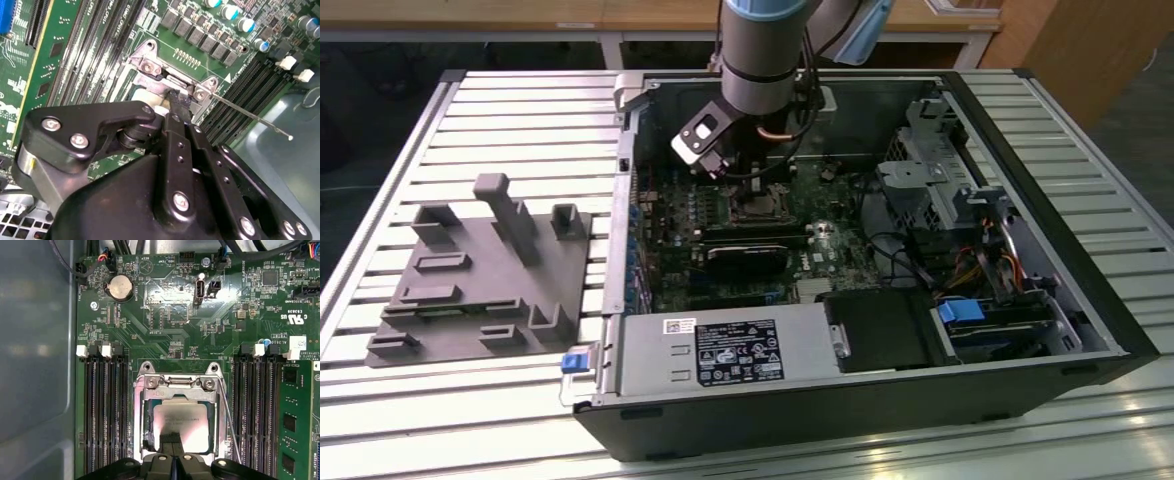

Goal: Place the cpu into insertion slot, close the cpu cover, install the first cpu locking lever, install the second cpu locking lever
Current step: 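Close the cpu cover, then install the first cpu locking lever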

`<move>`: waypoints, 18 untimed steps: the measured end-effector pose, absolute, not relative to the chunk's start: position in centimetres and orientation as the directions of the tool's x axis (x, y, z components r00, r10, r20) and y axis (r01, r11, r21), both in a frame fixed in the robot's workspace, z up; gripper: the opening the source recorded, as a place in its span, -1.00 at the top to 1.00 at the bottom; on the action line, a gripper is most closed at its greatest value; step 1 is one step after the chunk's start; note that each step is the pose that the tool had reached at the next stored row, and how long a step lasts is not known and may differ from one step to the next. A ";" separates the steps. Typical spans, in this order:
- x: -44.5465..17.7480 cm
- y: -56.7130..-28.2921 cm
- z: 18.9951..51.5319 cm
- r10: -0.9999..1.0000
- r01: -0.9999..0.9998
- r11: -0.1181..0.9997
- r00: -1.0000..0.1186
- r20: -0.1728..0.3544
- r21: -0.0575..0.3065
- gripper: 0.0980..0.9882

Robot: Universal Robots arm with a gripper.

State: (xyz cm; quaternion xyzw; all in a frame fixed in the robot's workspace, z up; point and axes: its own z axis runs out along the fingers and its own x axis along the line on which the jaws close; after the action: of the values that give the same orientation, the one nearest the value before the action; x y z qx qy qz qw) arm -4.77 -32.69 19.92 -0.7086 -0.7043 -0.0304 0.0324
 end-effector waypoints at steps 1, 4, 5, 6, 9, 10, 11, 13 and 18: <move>-4.8 -32.7 19.9 0.996 1.000 -0.006 0.006 0.089 -0.003 0.98; -4.7 -32.6 20.0 0.996 1.000 -0.006 0.006 0.089 -0.002 0.98; -4.7 -32.6 20.2 0.996 1.000 -0.006 0.006 0.089 -0.003 0.98; -4.7 -32.7 20.3 0.996 1.000 -0.006 0.006 0.089 -0.003 0.98; -4.7 -32.6 20.6 0.996 1.000 -0.006 0.006 0.089 -0.003 0.98; -4.7 -32.6 20.7 0.996 1.000 -0.006 0.006 0.089 -0.003 0.98; -4.7 -32.6 20.8 0.996 1.000 -0.006 0.006 0.089 -0.003 0.98; -4.7 -32.6 21.1 0.996 1.000 -0.006 0.006 0.089 -0.002 0.98; -4.7 -32.6 21.2 0.996 1.000 -0.006 0.006 0.089 -0.003 0.98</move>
State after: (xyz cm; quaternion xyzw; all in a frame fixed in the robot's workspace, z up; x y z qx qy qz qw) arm -4.75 -32.64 21.20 -0.7085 -0.7043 -0.0306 0.0322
